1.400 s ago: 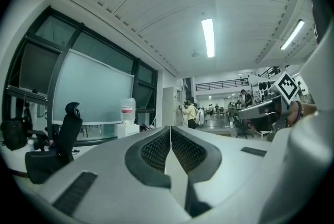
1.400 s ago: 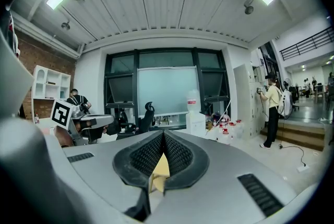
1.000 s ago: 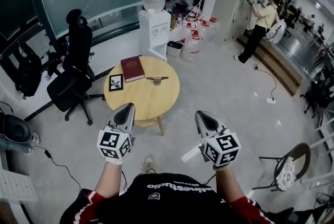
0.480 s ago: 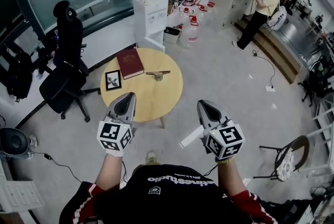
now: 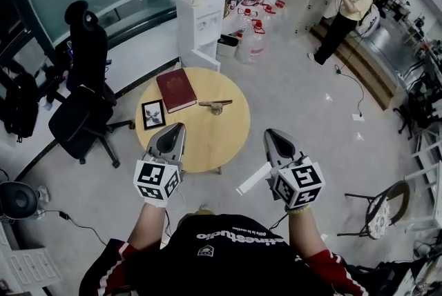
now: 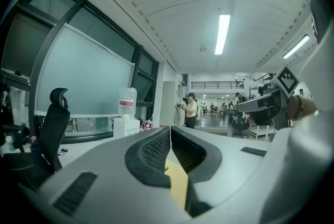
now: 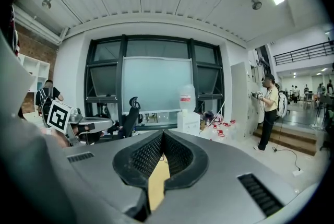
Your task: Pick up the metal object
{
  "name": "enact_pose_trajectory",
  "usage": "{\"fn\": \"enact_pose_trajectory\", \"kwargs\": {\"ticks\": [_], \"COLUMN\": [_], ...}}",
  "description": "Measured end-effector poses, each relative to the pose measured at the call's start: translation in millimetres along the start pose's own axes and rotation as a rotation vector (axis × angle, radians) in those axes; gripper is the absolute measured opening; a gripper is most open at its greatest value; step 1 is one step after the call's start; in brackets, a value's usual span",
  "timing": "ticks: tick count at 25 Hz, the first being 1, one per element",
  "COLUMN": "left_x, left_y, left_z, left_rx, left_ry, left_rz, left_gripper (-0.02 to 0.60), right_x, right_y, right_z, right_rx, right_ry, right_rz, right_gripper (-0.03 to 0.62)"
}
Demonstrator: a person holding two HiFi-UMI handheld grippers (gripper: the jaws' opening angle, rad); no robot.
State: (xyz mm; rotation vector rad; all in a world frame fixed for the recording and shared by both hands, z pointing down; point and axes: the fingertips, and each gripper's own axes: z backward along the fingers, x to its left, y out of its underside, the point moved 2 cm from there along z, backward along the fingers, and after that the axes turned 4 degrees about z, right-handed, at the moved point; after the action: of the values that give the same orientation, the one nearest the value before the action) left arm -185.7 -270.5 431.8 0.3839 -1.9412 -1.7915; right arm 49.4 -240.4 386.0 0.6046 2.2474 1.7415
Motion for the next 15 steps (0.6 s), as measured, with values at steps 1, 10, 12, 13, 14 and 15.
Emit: {"fn": "enact_pose_trajectory", "kwargs": {"ticks": [1,10,12,13,14,15], "left_x": [5,30,33,35,38,40], "left_y": [1,6,4,3,2,2], "left_z": [-2,-23,-25,-25,-25,-25], "left_rx": [0.001,0.007,0.001,0.002,0.004,0.004], "left_ry": [0.005,0.021,0.011,0.002,-0.007,-0.013], "left_rz": [0.001,0.028,0.036,0.04,0.044,0.047], "left_gripper": [0.023,0.023,0.023,0.023,0.023,0.023], "right_x": [1,-3,-2,-1,1,3], "right_y": [-2,-1,-4,-5,-6,-6], "right_z": [-4,-21,-26,-29,-31,-33], "right_rx": [-0.003,0.009,0.011,0.014,0.016,0.014], "right_ry": [0.004,0.037,0.035,0.031,0.026,0.018], "right_rz": [-0.003,-0.008,-0.002,0.001,0.001,0.001], "right_gripper": [0.029,0.028,0.028,0.028,0.028,0.028]}}
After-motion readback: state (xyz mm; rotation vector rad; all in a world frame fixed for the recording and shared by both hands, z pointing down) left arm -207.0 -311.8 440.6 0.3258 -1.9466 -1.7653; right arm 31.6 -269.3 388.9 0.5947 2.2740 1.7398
